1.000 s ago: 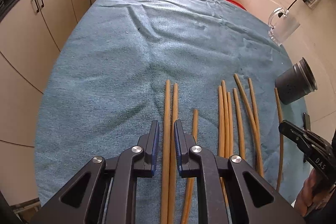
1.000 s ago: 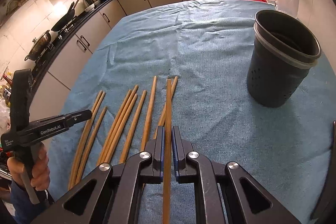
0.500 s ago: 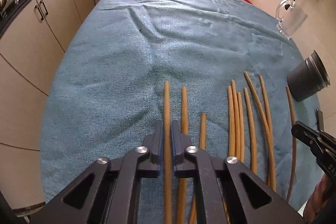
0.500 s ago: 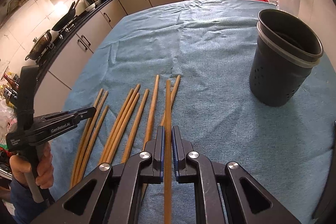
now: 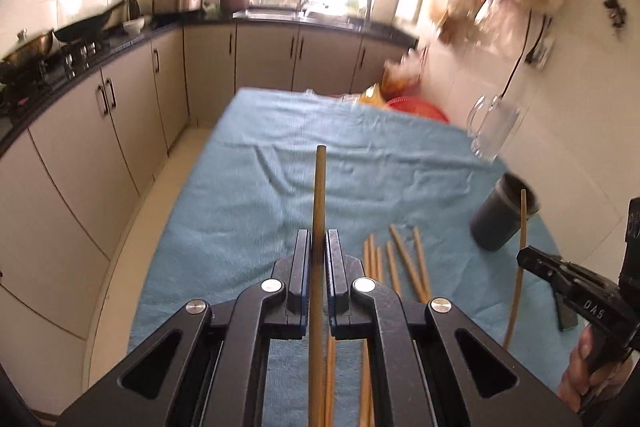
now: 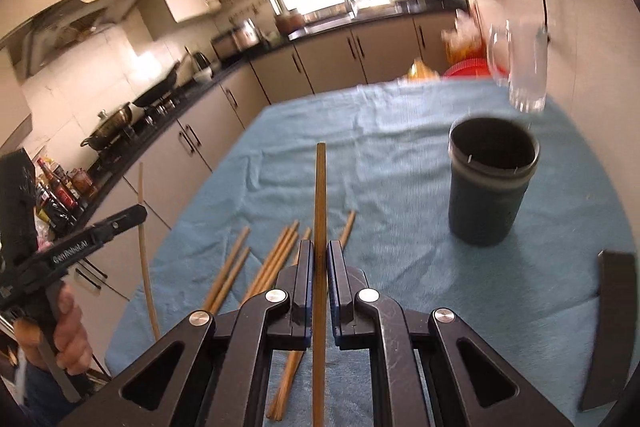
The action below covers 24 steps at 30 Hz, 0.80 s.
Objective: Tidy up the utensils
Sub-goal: 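Lift both held chopsticks upright and carry them over the black utensil cup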
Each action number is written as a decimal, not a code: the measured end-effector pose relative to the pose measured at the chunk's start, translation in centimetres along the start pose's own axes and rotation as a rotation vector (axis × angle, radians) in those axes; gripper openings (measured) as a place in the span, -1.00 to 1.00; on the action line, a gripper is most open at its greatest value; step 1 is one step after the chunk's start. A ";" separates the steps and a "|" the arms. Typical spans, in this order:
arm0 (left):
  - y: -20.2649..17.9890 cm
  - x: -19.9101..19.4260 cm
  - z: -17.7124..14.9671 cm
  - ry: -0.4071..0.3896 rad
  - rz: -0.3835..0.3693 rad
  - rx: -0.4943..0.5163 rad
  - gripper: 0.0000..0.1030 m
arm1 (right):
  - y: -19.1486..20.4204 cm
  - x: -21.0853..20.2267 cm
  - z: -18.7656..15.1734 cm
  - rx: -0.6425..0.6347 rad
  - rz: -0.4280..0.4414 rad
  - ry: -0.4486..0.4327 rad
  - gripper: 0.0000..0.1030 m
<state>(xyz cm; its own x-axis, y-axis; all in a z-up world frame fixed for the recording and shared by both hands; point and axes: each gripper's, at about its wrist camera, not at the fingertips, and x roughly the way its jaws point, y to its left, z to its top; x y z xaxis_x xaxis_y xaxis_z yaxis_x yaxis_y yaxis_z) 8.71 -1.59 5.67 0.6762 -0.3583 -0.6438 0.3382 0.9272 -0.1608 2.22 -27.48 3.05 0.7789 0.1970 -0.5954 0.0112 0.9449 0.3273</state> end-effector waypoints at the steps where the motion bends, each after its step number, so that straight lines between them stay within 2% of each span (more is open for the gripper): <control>1: -0.2 -0.8 0.1 -0.015 -0.009 -0.003 -0.88 | 0.3 -0.6 -0.1 -0.012 -0.003 -0.020 -0.86; 8: -1.6 -3.4 0.6 -0.074 -0.029 0.015 -0.88 | 1.4 -4.8 -0.1 -0.038 0.007 -0.153 -0.86; 15: -3.3 -3.8 1.6 -0.093 -0.037 0.038 -0.88 | 0.9 -6.5 0.7 -0.004 -0.006 -0.212 -0.86; 24: -6.8 -3.9 3.8 -0.107 -0.098 0.084 -0.88 | -0.6 -9.4 2.4 0.029 -0.029 -0.292 -0.86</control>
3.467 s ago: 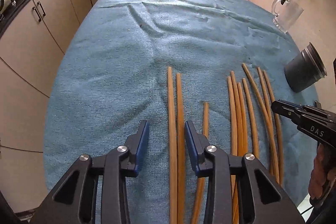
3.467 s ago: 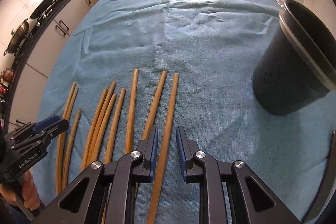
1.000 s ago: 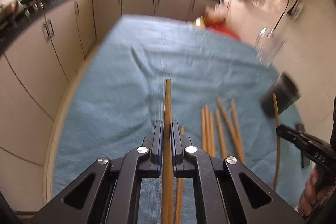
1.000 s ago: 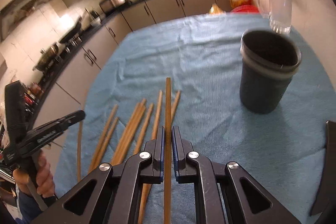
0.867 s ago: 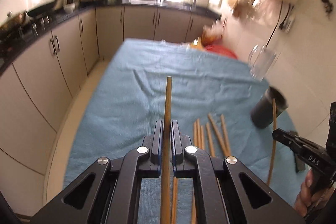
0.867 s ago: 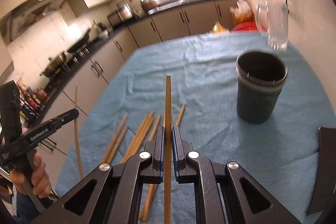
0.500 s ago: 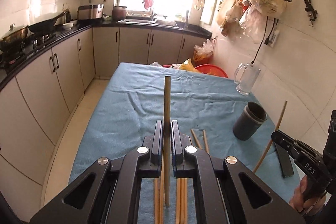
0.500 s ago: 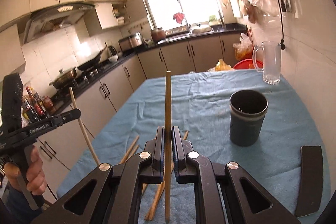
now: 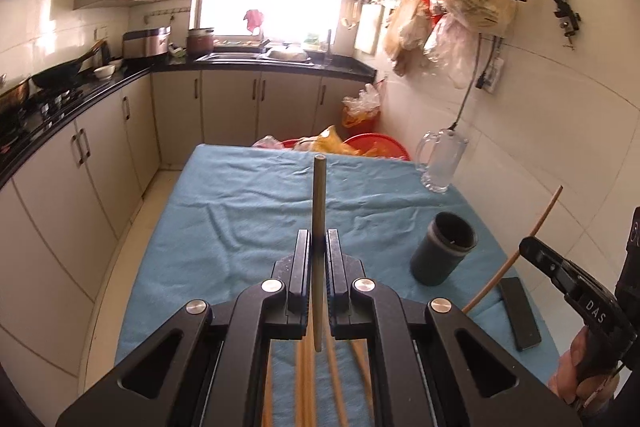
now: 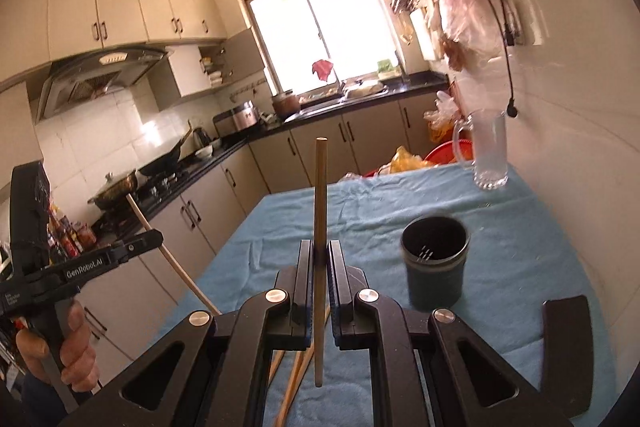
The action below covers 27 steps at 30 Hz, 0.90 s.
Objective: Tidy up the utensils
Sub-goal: 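Lift both held chopsticks upright and carry them over the black utensil cup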
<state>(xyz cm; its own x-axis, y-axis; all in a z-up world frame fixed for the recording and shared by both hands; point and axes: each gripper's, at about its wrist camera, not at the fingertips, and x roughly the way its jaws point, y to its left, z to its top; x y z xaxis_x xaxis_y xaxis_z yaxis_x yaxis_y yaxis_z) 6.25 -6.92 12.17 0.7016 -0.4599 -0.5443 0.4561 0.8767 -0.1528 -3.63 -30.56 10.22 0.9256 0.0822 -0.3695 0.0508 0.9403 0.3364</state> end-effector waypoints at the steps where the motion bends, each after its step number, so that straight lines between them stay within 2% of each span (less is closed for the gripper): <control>1: -0.5 0.1 0.4 -0.001 -0.015 0.004 -0.88 | -0.2 -0.2 0.3 0.004 -0.005 -0.010 -0.86; 11: -5.5 1.3 5.9 -0.028 -0.133 0.022 -0.88 | -3.7 -4.1 6.2 0.067 -0.067 -0.150 -0.86; 17: -8.6 3.2 9.8 -0.038 -0.193 0.024 -0.88 | -6.0 -4.6 9.6 0.098 -0.105 -0.208 -0.86; 22: -11.1 5.2 12.1 -0.051 -0.246 0.012 -0.88 | -7.8 -3.4 10.9 0.114 -0.134 -0.218 -0.86; 27: -13.0 9.2 12.0 -0.001 -0.271 -0.005 -0.88 | -10.2 -0.8 11.0 0.144 -0.153 -0.166 -0.86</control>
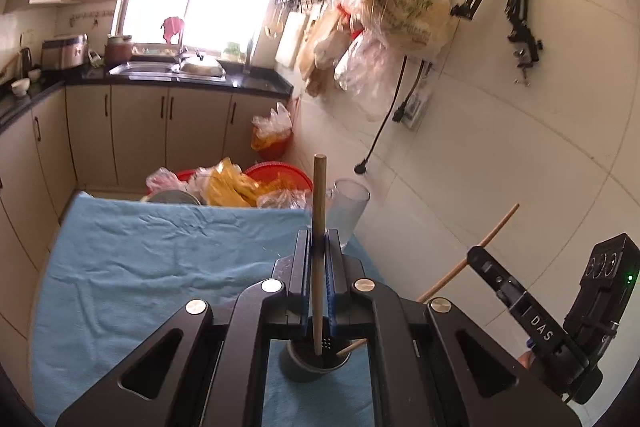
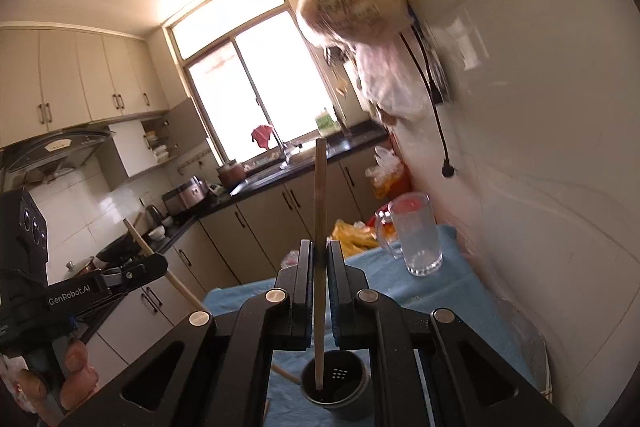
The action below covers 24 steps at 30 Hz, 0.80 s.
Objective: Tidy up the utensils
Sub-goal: 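Lift both held chopsticks upright and carry them over the black utensil cup, then open the left gripper over the cup while the right gripper releases its chopstick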
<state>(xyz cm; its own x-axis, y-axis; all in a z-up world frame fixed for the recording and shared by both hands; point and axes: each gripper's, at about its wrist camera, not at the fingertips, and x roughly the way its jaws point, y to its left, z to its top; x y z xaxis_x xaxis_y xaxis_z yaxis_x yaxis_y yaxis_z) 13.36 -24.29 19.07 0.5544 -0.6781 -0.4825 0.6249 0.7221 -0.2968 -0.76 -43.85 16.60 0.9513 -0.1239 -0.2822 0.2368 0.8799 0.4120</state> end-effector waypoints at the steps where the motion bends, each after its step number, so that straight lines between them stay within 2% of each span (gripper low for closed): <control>1: 0.0 1.3 -0.4 0.021 0.002 -0.001 -0.88 | -0.4 0.6 -0.1 0.006 0.000 0.016 -0.86; 13: 1.8 8.5 -4.5 0.191 0.020 -0.021 -0.88 | -3.4 7.5 -4.8 0.075 -0.004 0.241 -0.85; 17: 2.0 8.6 -5.0 0.200 0.019 -0.011 -0.87 | -4.1 7.9 -5.1 0.094 -0.014 0.251 -0.82; 18: 1.9 8.6 -4.9 0.199 0.018 -0.009 -0.80 | -4.2 7.7 -5.1 0.094 -0.019 0.244 -0.77; 20: 1.9 8.3 -4.7 0.197 0.019 -0.010 -0.47 | -4.0 7.3 -4.8 0.086 -0.024 0.228 -0.51; 21: 1.8 8.1 -4.6 0.191 0.020 -0.011 -0.30 | -4.0 7.0 -4.5 0.083 -0.031 0.217 -0.32; 24: 1.9 6.7 -4.2 0.169 0.019 -0.011 -0.28 | -3.8 5.8 -4.1 0.080 -0.031 0.184 -0.26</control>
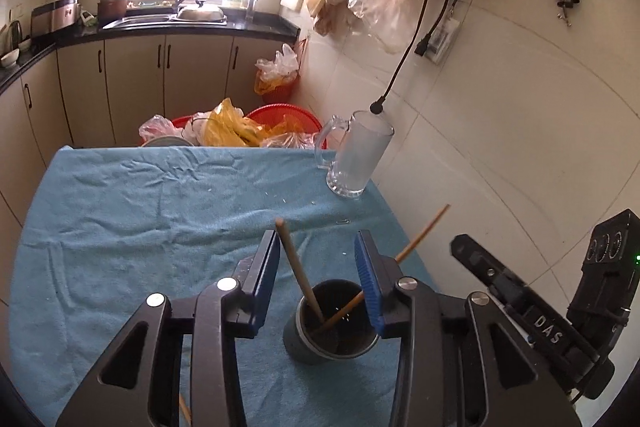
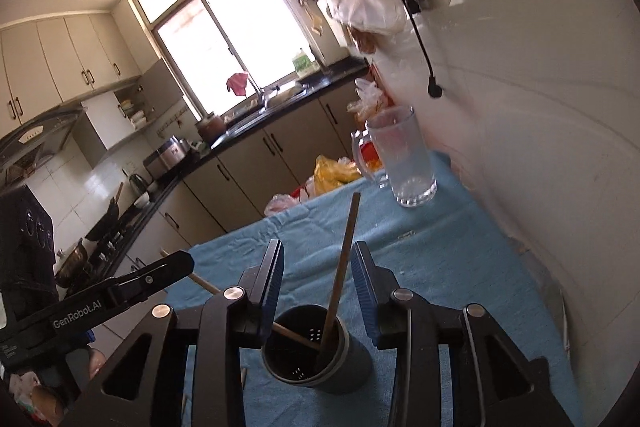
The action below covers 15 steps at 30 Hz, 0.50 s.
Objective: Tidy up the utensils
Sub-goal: 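Open the left gripper over the cup while the right gripper releases its chopstick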
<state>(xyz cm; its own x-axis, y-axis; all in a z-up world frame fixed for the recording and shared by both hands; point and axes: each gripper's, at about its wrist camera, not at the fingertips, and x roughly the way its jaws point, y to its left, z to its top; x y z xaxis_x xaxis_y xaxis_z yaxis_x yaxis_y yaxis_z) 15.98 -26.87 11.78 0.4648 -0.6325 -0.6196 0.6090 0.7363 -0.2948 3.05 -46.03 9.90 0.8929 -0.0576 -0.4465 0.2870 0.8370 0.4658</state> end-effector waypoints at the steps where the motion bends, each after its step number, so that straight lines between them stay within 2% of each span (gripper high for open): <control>1: 0.1 -0.4 0.1 -0.003 -0.004 -0.003 -0.28 | 0.1 -0.7 0.0 -0.001 -0.003 -0.014 -0.26; 8: 2.3 -6.9 -1.7 -0.064 0.025 -0.001 -0.27 | 0.9 -4.7 -1.9 -0.042 0.025 -0.033 -0.26; 11: 4.8 -9.4 -4.0 -0.059 0.071 -0.007 -0.27 | 1.8 -5.0 -4.3 -0.074 0.060 0.027 -0.26; 15: 9.2 -10.0 -7.8 0.019 0.151 -0.052 -0.27 | 3.4 -4.0 -8.2 -0.131 0.101 0.131 -0.26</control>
<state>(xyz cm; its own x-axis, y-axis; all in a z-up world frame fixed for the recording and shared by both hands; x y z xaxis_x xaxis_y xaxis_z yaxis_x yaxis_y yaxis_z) 11.96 -11.85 9.62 0.5362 -0.5090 -0.6733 0.4984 0.8347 -0.2341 -2.41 -38.48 7.07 0.8596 0.0942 -0.5021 0.1433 0.8989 0.4140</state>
